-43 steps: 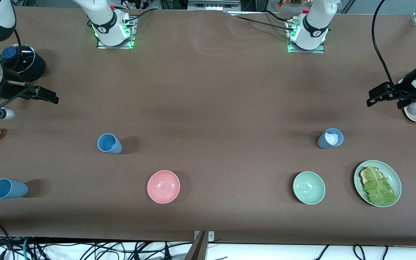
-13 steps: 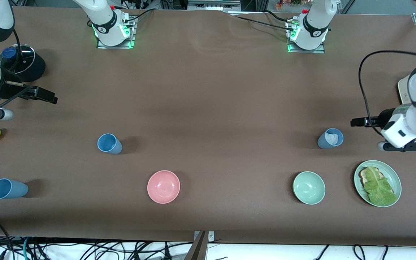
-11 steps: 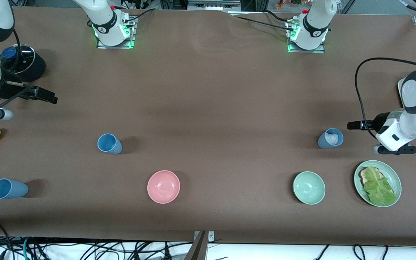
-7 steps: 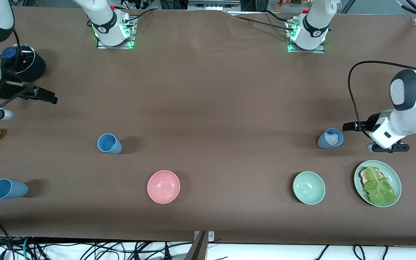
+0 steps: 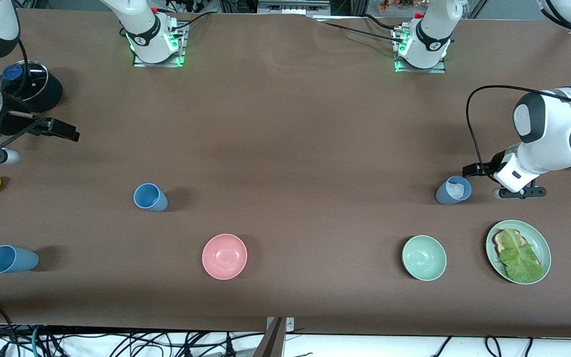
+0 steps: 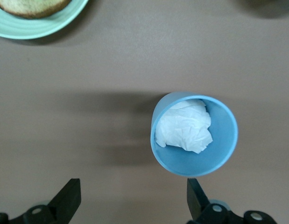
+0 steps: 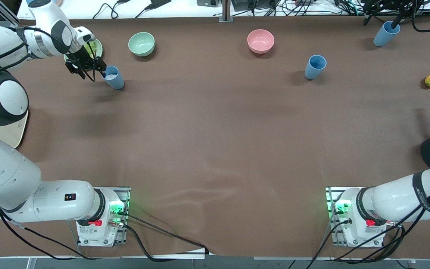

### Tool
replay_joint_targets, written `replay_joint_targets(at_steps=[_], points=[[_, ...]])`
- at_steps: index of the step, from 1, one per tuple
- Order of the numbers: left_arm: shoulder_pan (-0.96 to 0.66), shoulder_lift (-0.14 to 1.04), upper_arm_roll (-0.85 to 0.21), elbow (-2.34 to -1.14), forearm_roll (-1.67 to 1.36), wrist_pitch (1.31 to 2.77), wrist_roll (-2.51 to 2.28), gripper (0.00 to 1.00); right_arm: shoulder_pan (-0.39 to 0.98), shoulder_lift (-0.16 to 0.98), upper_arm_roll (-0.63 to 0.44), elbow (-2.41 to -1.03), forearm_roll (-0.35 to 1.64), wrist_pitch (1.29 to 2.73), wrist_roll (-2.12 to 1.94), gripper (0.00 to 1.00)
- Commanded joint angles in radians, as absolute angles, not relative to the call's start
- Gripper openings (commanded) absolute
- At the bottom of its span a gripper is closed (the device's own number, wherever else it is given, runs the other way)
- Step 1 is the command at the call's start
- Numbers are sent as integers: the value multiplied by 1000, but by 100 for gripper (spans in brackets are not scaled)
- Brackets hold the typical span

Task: Stack blue cups with both arms
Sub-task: 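Move the left gripper down to the blue cup holding tissue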

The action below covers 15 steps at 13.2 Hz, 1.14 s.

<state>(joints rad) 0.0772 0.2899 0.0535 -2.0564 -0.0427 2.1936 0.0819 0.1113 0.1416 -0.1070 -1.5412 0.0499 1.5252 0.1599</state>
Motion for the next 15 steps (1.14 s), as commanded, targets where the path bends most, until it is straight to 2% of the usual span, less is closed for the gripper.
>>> replay_joint_targets(at_steps=[1,3,7,10,13,15], points=[[81,313,45,-2066,-29,2217,95,100,107,133,-104,-1545,54,1516,170,100],[78,339,43,-2060,-40,2218,95,88,107,133,-104,-1545,54,1516,170,100],[69,373,43,-2030,-43,2218,94,51,107,133,-106,-1545,54,1516,170,100],[64,374,43,-2010,-43,2207,84,51,107,133,-106,-1545,54,1516,170,100],[61,377,41,-1942,-43,2148,81,63,107,133,-106,-1545,54,1516,170,100],[61,391,41,-1889,-43,2091,81,63,107,133,-106,-1545,54,1516,170,100]])
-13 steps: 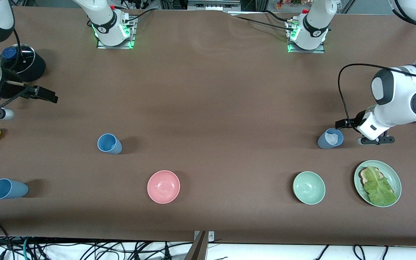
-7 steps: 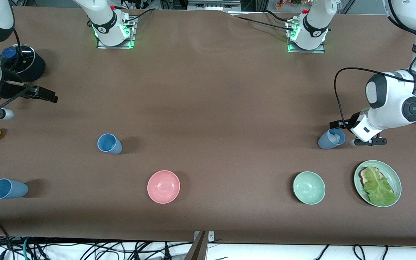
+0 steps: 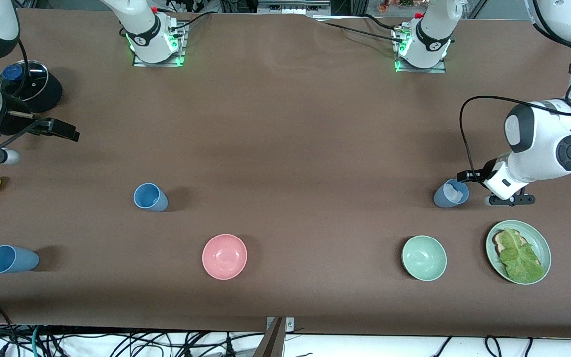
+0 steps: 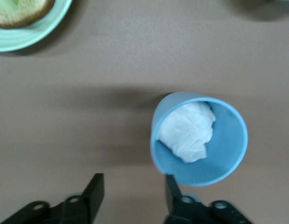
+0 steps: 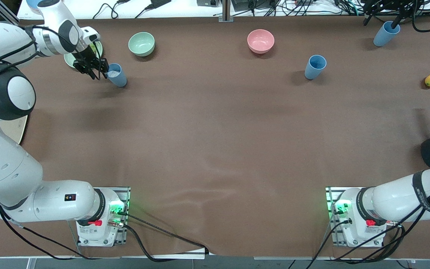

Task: Stack blue cups with both arms
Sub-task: 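Move the left gripper down to the blue cup holding tissue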

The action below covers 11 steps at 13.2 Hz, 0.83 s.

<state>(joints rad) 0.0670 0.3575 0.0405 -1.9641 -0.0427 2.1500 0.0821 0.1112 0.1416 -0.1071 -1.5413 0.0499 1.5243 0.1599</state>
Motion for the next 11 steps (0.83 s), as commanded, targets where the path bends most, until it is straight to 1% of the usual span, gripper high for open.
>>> replay_joint_targets(at_steps=[1,4,8,9,10,11], points=[[61,396,41,-1885,-43,2091,81,63,107,133,-106,-1545,54,1516,170,100],[61,402,37,-1885,-46,2091,80,63,107,133,-106,-1545,54,1516,170,100],[61,451,17,-1825,-109,2091,63,63,107,133,-106,-1545,54,1516,170,100],[61,457,15,-1825,-109,2091,63,60,107,133,-106,-1545,54,1516,170,100],[61,471,12,-1827,-109,2092,61,47,107,133,-106,-1545,54,1516,170,100],[61,472,12,-1827,-110,2092,61,31,107,133,-106,-1545,54,1516,170,100]])
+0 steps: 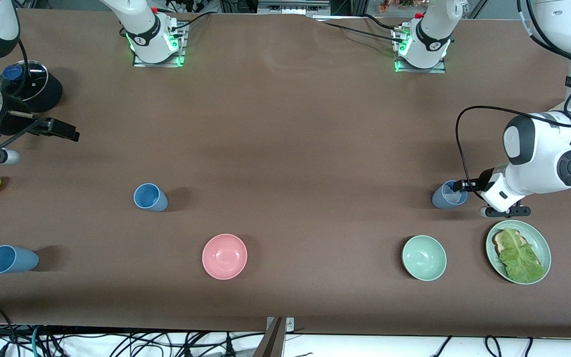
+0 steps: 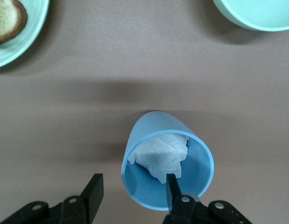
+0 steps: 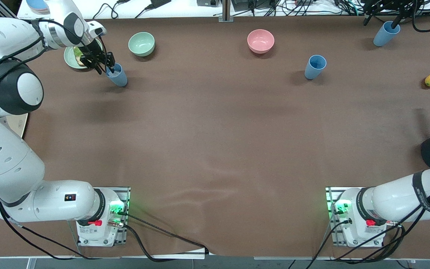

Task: Stack blue cups with both arms
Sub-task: 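Close the left gripper on the cup rim and lift it, then carry the tissue cup to the table middle and lower it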

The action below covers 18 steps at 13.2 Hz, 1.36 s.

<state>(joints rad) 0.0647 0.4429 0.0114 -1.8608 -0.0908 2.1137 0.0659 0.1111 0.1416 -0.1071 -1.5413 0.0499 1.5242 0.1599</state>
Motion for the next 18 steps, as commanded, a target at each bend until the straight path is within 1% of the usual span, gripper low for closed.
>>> replay_joint_targets(at_steps=[1,2,5,8,11,16,18], points=[[63,472,12,-1825,-110,2092,63,12,107,133,-106,-1545,54,1516,170,100],[64,472,12,-1825,-112,2092,63,0,107,133,-106,-1545,54,1516,170,100],[61,483,11,-1796,-141,2091,57,0,107,133,-106,-1545,54,1517,170,100],[55,482,-30,-1778,-169,2089,14,0,107,133,-106,-1545,54,1522,170,100],[54,463,-128,-1778,-170,2079,-139,0,107,133,-104,-1543,55,1526,170,100],[51,445,-368,-1778,-169,2069,-521,0,109,132,-103,-1540,55,1531,170,100],[25,451,-429,-1778,-169,2083,-639,0,109,132,-103,-1540,55,1532,170,100]])
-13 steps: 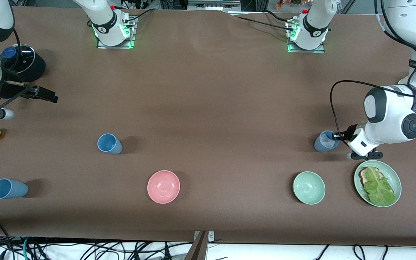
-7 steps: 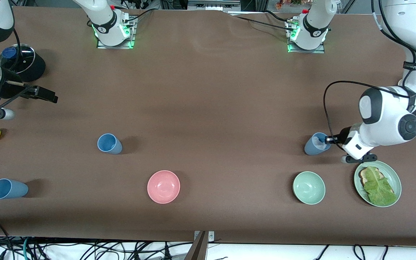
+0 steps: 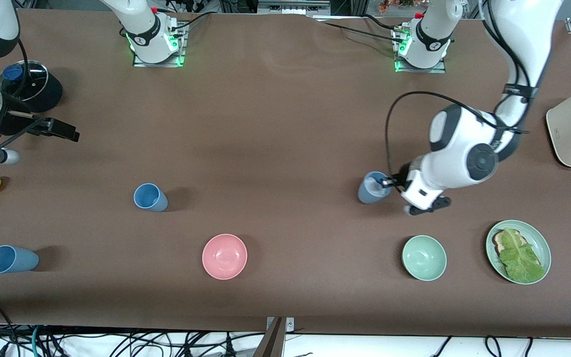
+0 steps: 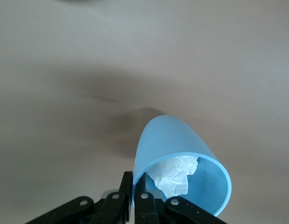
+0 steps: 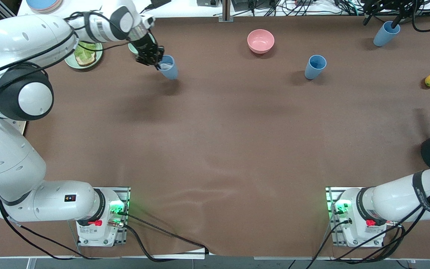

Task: Stack blue cups with both arms
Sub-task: 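Carry the tissue cup to the table middle and lower it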

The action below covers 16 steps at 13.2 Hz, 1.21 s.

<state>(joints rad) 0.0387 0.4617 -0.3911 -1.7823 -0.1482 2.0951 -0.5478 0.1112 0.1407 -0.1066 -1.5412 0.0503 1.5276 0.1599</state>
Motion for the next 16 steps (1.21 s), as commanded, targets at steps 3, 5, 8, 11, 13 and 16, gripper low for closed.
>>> replay_joint_targets(at_steps=[3,5,8,11,13,16], points=[[-119,495,-428,-1778,-153,2205,-834,0,109,132,-103,-1540,55,1532,170,100],[-162,535,-425,-1776,-95,2249,-905,0,109,132,-103,-1537,55,1534,170,100],[-222,612,-422,-1677,-71,2249,-1015,0,109,132,-103,-1537,57,1534,170,100],[-233,629,-413,-1664,-45,2249,-1023,0,109,130,-103,-1542,57,1531,170,100],[-233,638,-413,-1664,-22,2249,-1023,13,109,132,-104,-1542,57,1532,170,100],[-224,641,-413,-1661,-20,2246,-1017,74,109,133,-104,-1543,57,1531,170,100]])
